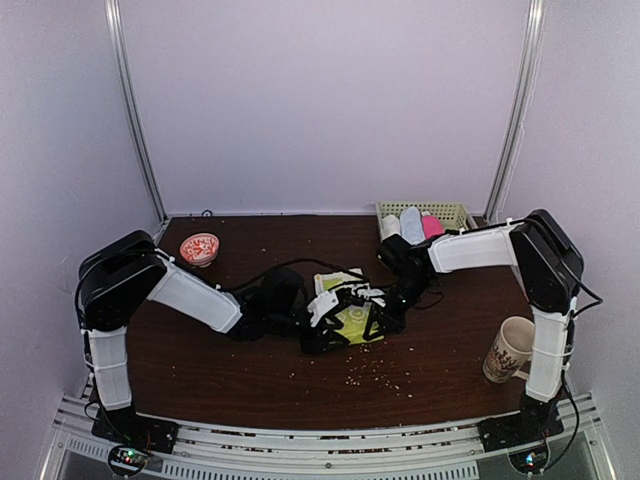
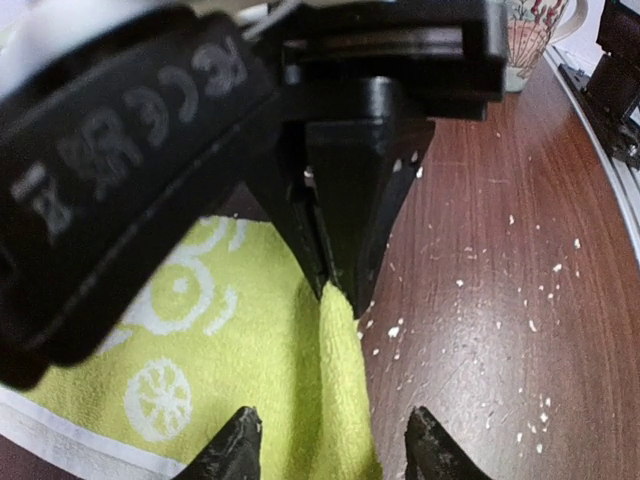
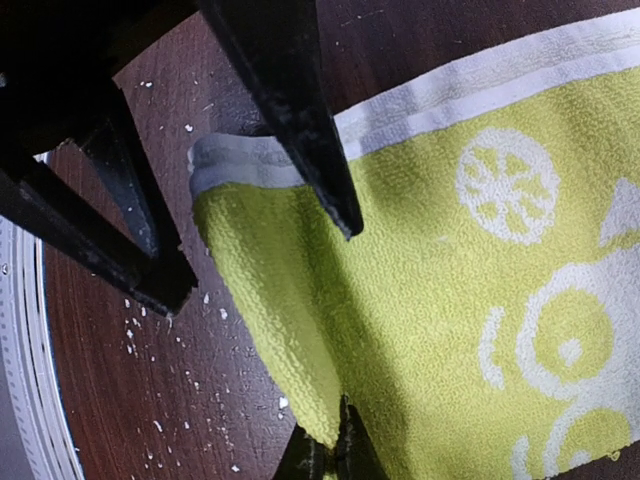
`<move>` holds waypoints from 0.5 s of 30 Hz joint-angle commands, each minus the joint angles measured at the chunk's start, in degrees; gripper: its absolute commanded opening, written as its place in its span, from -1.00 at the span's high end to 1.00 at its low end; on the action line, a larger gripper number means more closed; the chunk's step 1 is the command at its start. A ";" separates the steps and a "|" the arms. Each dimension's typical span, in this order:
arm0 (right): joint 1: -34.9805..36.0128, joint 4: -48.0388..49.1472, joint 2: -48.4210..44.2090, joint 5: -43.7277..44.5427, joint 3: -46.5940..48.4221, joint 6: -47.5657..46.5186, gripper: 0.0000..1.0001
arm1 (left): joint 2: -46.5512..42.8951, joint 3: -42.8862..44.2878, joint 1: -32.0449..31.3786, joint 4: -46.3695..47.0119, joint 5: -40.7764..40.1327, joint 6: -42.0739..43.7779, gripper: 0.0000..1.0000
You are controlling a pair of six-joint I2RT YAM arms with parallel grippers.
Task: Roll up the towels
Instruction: Roll the towel at the center of the board.
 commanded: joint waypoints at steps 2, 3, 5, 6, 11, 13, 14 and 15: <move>-0.46 -0.30 1.06 -1.28 1.29 0.14 0.97 | -0.49 1.40 0.11 -3.35 -1.40 3.53 0.05; -0.46 -0.34 1.06 -1.33 1.30 0.07 0.96 | -0.23 1.62 0.12 -3.17 -1.04 3.38 0.08; -0.51 -0.36 1.09 -1.44 1.14 -0.05 0.96 | 0.24 2.40 0.12 -3.40 -0.52 3.19 0.14; -0.54 -0.43 1.16 -1.50 1.05 -0.09 0.96 | 0.57 2.89 0.10 -4.03 -0.40 3.19 0.17; -0.80 -0.60 1.46 -1.92 0.88 -0.33 0.96 | 0.96 4.11 0.21 -6.90 0.48 2.93 0.44; -0.96 -1.40 1.66 -2.35 1.05 -0.75 0.96 | 0.62 4.18 0.17 -7.65 1.05 2.91 0.61; -1.10 -1.84 1.68 -2.54 1.30 -0.99 0.96 | 0.70 4.49 0.21 -8.72 1.19 2.99 0.67; -1.23 -2.43 1.73 -2.76 1.45 -1.22 0.96 | 0.77 4.95 0.21 -9.80 1.14 3.13 0.73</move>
